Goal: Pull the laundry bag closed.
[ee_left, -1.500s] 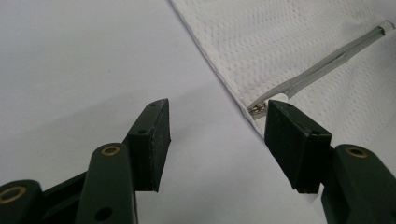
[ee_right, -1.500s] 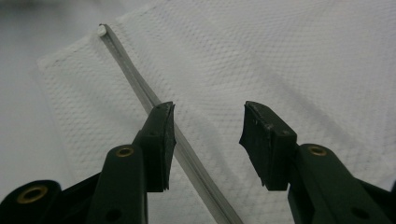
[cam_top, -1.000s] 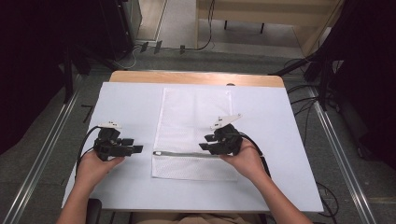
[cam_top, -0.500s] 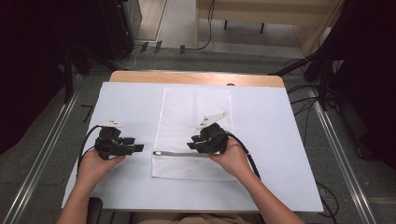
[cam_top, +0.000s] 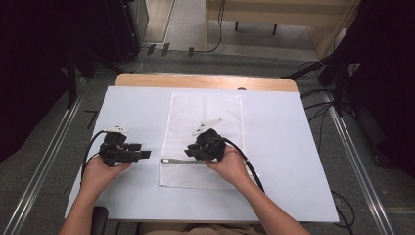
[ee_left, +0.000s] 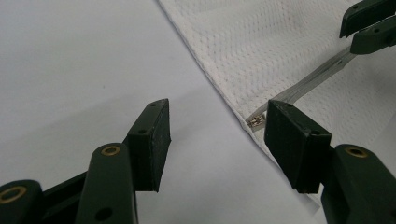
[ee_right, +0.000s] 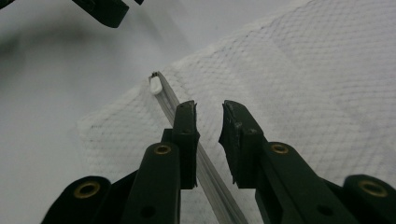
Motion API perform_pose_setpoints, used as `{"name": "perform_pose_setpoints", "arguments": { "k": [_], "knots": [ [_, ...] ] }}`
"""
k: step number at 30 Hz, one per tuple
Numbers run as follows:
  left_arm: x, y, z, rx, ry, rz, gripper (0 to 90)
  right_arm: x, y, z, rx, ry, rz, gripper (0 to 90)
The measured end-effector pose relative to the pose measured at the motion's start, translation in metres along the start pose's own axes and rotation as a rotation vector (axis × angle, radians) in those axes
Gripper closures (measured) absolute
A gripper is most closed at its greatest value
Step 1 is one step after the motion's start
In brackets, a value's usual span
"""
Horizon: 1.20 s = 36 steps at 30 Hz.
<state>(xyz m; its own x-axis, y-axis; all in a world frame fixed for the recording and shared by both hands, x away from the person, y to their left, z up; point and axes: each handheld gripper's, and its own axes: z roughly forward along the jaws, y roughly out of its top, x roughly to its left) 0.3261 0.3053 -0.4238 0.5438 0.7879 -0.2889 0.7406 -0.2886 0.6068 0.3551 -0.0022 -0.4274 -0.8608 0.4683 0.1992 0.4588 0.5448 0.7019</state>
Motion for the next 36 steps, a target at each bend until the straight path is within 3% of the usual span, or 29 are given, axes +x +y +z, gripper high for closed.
{"name": "perform_pose_setpoints", "arguments": {
  "k": [18,36],
  "knots": [
    [0.001,0.0,0.0,-0.005,0.001,0.001,41.3,0.016,0.007,0.033,0.026,0.033,-0.037,80.1],
    [0.002,0.0,-0.001,-0.003,0.004,-0.001,41.3,0.027,0.015,0.059,0.022,0.076,-0.011,82.3]
  ]
}}
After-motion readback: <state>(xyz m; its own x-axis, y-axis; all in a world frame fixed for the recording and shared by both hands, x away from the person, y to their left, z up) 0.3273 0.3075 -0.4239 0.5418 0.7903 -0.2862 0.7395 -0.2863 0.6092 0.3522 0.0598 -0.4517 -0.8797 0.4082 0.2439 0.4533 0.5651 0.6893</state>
